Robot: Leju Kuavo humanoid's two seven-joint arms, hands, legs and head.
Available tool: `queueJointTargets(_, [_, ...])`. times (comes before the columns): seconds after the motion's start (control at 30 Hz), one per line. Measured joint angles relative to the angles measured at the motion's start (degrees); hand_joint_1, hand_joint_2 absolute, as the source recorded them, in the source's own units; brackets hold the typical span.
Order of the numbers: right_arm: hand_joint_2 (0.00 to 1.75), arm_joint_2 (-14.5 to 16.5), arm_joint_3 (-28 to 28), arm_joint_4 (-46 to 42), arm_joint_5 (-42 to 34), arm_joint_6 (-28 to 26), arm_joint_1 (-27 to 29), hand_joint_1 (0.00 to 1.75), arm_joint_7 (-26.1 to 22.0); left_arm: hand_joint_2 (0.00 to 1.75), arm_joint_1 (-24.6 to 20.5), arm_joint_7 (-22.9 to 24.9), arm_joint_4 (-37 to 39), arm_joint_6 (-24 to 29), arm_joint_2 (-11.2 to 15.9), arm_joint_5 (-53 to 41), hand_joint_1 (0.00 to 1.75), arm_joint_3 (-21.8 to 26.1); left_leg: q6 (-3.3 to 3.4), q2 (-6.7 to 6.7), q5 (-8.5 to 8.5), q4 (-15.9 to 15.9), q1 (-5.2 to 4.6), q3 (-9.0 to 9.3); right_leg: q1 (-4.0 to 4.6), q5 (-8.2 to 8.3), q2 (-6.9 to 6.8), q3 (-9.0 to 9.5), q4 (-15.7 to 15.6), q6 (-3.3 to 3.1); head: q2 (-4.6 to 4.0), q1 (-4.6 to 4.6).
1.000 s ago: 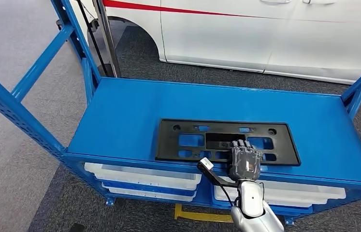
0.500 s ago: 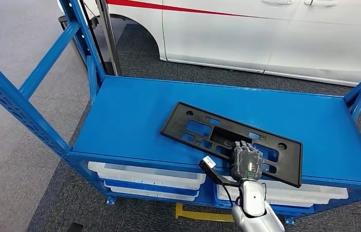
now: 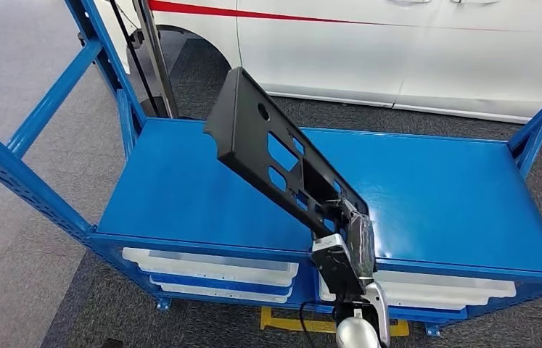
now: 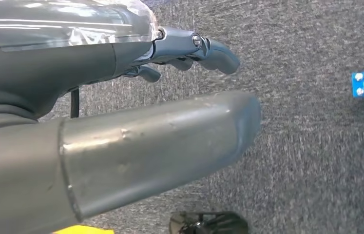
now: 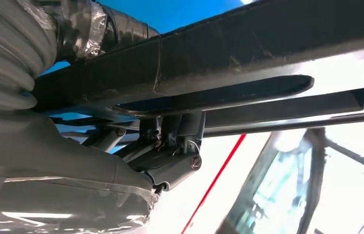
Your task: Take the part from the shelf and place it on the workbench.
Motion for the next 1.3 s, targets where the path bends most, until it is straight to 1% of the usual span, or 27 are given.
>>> queueJointTargets(0.03, [1.75, 0.1, 0.5, -2.0, -0.4, 0.1, 0.8, 1.75, 0.0, 0.00, 0.0, 0.0, 0.0, 0.0, -0.1, 0.0, 0.00, 0.2, 0.34, -0.08, 0.39, -1.7, -0.12, 0.64, 0.08, -0.20, 0.00, -0.31, 0.5, 0.30, 0.00, 0.01])
queueJointTargets(0.13, [1.75, 0.1, 1.1, -5.9, -3.0, 0.2, 2.2, 1.75, -1.6, 0.00, 0.2, 0.0, 0.0, 0.0, -0.3, 0.0, 0.00, 0.9, 1.51, -0.29, 0.52, -2.1, -0.32, 0.45, 0.08, -0.24, 0.02, -0.76, 0.8, 0.99, 0.00, 0.02])
queueJointTargets(0.2, [1.75, 0.1, 1.4, -7.9, -7.2, 0.8, 3.0, 1.75, -4.3, 0.00, 0.2, 0.0, 0.0, 0.0, -0.5, -0.1, 0.00, 1.1, 2.12, -0.28, 0.81, -2.4, -0.13, 0.47, -0.10, -1.43, 0.04, -1.33, 2.2, 1.52, 0.00, 0.04])
queueJointTargets(0.23, [1.75, 0.1, 1.7, -9.1, -9.3, 1.1, 3.3, 1.75, -5.6, 0.00, 0.1, 0.0, 0.0, 0.0, -0.6, -0.1, 0.00, 1.2, 2.34, -0.26, 0.88, -2.5, -0.04, 0.48, -0.23, -2.89, 0.03, -2.31, 4.4, 1.81, 0.00, 0.05])
queueJointTargets(0.3, [1.75, -0.1, 2.4, -12.5, -13.1, 2.0, 4.5, 1.75, -7.5, 0.00, 0.1, -0.1, 0.0, 0.2, -0.7, -0.1, 0.00, 1.7, 2.59, -0.22, 0.87, -2.5, -0.12, 0.43, -0.51, -6.38, 0.01, -5.60, 11.4, 2.28, 0.00, 0.06])
queueJointTargets(0.33, [1.75, -0.3, 2.9, -14.7, -14.8, 2.5, 5.4, 1.75, -8.1, 0.00, 0.1, -0.1, 0.0, 0.3, -0.8, 0.0, 0.00, 2.1, 2.66, -0.23, 0.80, -2.5, -0.17, 0.45, -0.62, -7.35, 0.01, -7.14, 14.5, 2.38, 0.00, 0.06])
queueJointTargets(0.37, [1.75, -0.5, 3.4, -17.1, -16.4, 3.0, 6.4, 1.75, -8.5, 0.00, 0.2, -0.2, 0.0, 0.5, -1.0, 0.0, 0.00, 2.5, 2.67, -0.28, 0.72, -2.5, -0.21, 0.52, -0.67, -7.17, 0.01, -7.89, 15.8, 2.40, 0.00, 0.06])
queueJointTargets(0.4, [1.75, -0.8, 4.0, -19.3, -17.7, 3.4, 7.3, 1.75, -8.9, 0.00, 0.2, -0.3, 0.0, 0.6, -1.2, 0.0, 0.00, 2.8, 2.64, -0.35, 0.61, -2.5, -0.22, 0.68, -0.69, -5.78, 0.01, -7.55, 14.8, 2.31, 0.00, 0.06])
queueJointTargets(0.47, [1.75, -1.3, 5.0, -22.8, -19.0, 3.9, 8.6, 1.75, -9.3, 0.00, 0.3, -0.6, 0.0, 1.0, -1.6, 0.0, 0.00, 3.3, 2.45, -0.44, 0.30, -2.5, -0.21, 1.07, -0.63, -1.66, 0.07, -4.65, 8.2, 1.80, 0.00, 0.06])
queueJointTargets(0.5, [1.75, -1.6, 5.3, -24.1, -19.3, 4.0, 9.0, 1.75, -9.5, 0.00, 0.2, -0.7, 0.0, 1.0, -1.8, 0.0, 0.00, 3.5, 2.28, -0.47, 0.15, -2.5, -0.28, 1.16, -0.45, -0.20, 0.12, -3.21, 4.9, 1.47, 0.00, 0.06])
queueJointTargets(0.53, [1.75, -1.7, 5.6, -25.2, -19.5, 4.0, 9.4, 1.75, -9.6, 0.00, 0.2, -0.8, 0.0, 1.1, -2.0, 0.0, 0.00, 3.6, 2.08, -0.47, 0.08, -2.5, -0.31, 1.10, -0.25, 0.42, 0.16, -2.32, 2.7, 1.18, 0.00, 0.06])
queueJointTargets(0.6, [1.75, -2.0, 6.2, -26.6, -19.6, 4.1, 9.9, 1.75, -9.7, 0.00, 0.2, -0.9, 0.0, 1.1, -2.1, 0.0, 0.00, 3.8, 1.56, -0.40, 0.13, -2.5, -0.41, 0.87, 0.11, 0.30, 0.22, -2.07, 1.3, 0.81, 0.00, 0.05])
queueJointTargets(0.67, [1.75, -2.2, 6.4, -27.6, -19.7, 4.1, 10.3, 1.75, -9.8, 0.00, 0.1, -1.0, 0.0, 1.1, -2.2, 0.0, 0.00, 3.9, 1.01, -0.31, -0.23, -2.4, -0.40, 0.86, -0.15, 0.35, 0.19, -1.79, 0.6, 0.37, 0.00, 0.04])
queueJointTargets(0.7, [1.75, -2.2, 6.5, -28.0, -19.8, 4.1, 10.4, 1.75, -9.8, 0.00, 0.1, -1.0, 0.0, 1.1, -2.3, 0.0, 0.00, 3.9, 0.82, -0.27, -1.10, -1.4, -0.41, 0.50, -0.29, 0.47, 0.10, -1.49, 0.1, 0.07, 0.00, 0.03])
queueJointTargets(0.73, [1.75, -2.3, 6.6, -28.2, -20.1, 4.2, 10.5, 1.75, -10.0, 0.00, 0.1, -0.9, 0.0, 1.2, -2.3, 0.0, 0.00, 3.9, 0.70, -0.24, -2.55, 0.9, -0.40, -0.44, -0.42, 0.56, 0.00, -1.21, -0.2, -0.24, 0.00, 0.02])
queueJointTargets(0.8, [1.75, -2.3, 6.8, -28.5, -21.0, 4.4, 11.0, 1.75, -10.2, 0.00, 0.1, -0.5, 0.0, 1.6, -2.3, 0.0, 0.00, 4.0, 0.55, -0.19, -6.12, 8.3, -0.40, -3.84, -0.27, 0.50, -0.18, -1.03, -0.3, -0.67, 0.00, 0.00])
queueJointTargets(0.83, [1.75, -2.3, 6.8, -28.5, -21.6, 4.5, 11.5, 1.75, -10.2, 0.00, 0.1, -0.3, 0.0, 1.8, -2.3, 0.2, 0.00, 4.2, 0.49, -0.19, -7.18, 11.5, -0.41, -5.43, -0.17, 0.43, -0.21, -1.03, -0.2, -0.78, 0.00, 0.00])
queueJointTargets(0.87, [1.75, -2.4, 6.8, -28.5, -22.2, 4.4, 12.1, 1.75, -10.2, 0.00, 0.2, -0.2, 0.0, 2.0, -2.4, 0.4, 0.00, 4.5, 0.47, -0.19, -7.20, 13.1, -0.43, -6.27, -0.07, 0.37, -0.23, -1.01, -0.1, -0.86, 0.00, -0.01])
queueJointTargets(0.9, [1.75, -2.4, 6.8, -28.5, -22.9, 4.3, 12.8, 1.75, -10.2, 0.00, 0.2, -0.1, 0.0, 2.2, -2.4, 0.5, 0.00, 4.8, 0.53, -0.18, -6.09, 12.4, -0.43, -6.04, 0.02, 0.32, -0.22, -0.98, 0.0, -0.90, 0.00, -0.01])
queueJointTargets(0.93, [1.75, -2.5, 6.7, -28.5, -23.8, 4.1, 13.6, 1.75, -10.3, 0.00, 0.2, 0.0, 0.0, 2.4, -2.5, 0.7, 0.00, 5.1, 0.69, -0.18, -4.12, 9.6, -0.43, -4.76, 0.10, 0.24, -0.19, -0.92, 0.1, -0.89, 0.00, -0.01])
queueJointTargets(1.0, [1.75, -2.5, 6.5, -28.4, -26.3, 4.2, 15.1, 1.75, -11.2, 0.00, 0.1, 0.1, 0.0, 3.0, -2.6, 0.9, 0.00, 5.7, 1.22, -0.15, -0.72, 1.7, -0.60, -1.14, 0.34, 0.00, -0.14, -0.88, 0.4, -0.67, 0.00, 0.00])
queueJointTargets(1.03, [1.75, -2.6, 6.4, -28.2, -27.7, 4.6, 16.0, 1.75, -12.0, 0.00, 0.0, 0.2, 0.0, 3.3, -2.7, 1.0, 0.00, 6.0, 1.48, -0.15, 0.06, -0.9, -0.74, 0.14, 0.44, -0.09, -0.12, -0.95, 0.6, -0.45, 0.00, 0.00])
queueJointTargets(1.07, [1.75, -2.7, 6.3, -28.1, -29.2, 5.3, 16.9, 1.75, -13.0, 0.00, 0.0, 0.3, 0.0, 3.5, -2.8, 1.1, 0.00, 6.4, 1.68, -0.18, 0.18, -2.2, -0.91, 0.73, 0.49, -0.13, -0.12, -1.03, 0.7, -0.22, 0.00, 0.01])
queueJointTargets(1.17, [1.75, -3.0, 6.0, -27.7, -32.9, 7.9, 19.5, 1.75, -16.4, 0.00, 0.1, 0.5, 0.0, 3.8, -3.4, 1.1, 0.00, 7.4, 2.30, -0.20, 0.66, -2.8, -0.82, 0.87, 0.46, -0.31, -0.07, -1.16, 0.9, 0.61, 0.00, 0.02])
queueJointTargets(1.2, [1.75, -3.2, 5.8, -27.6, -33.9, 8.8, 20.2, 1.75, -17.3, 0.00, 0.1, 0.6, 0.0, 3.8, -3.6, 1.0, 0.00, 7.7, 2.60, -0.12, 0.97, -3.0, -0.65, 0.90, 0.42, -1.21, -0.03, -1.45, 1.9, 0.94, 0.00, 0.03])
queueJointTargets(1.23, [1.75, -3.3, 5.5, -27.6, -34.7, 9.6, 20.9, 1.75, -18.1, 0.00, 0.0, 0.6, 0.0, 3.7, -3.8, 1.0, 0.00, 7.9, 2.88, -0.03, 1.26, -3.3, -0.47, 0.90, 0.34, -2.77, 0.00, -2.16, 3.8, 1.29, 0.00, 0.04])
queueJointTargets(1.3, [1.75, -3.4, 4.9, -27.4, -36.0, 10.9, 22.0, 1.75, -19.2, 0.00, 0.0, 0.6, 0.0, 3.6, -4.0, 0.9, 0.00, 8.3, 3.12, 0.10, 1.43, -3.3, -0.46, 0.72, -0.12, -7.00, 0.03, -4.63, 10.2, 1.88, 0.00, 0.05])
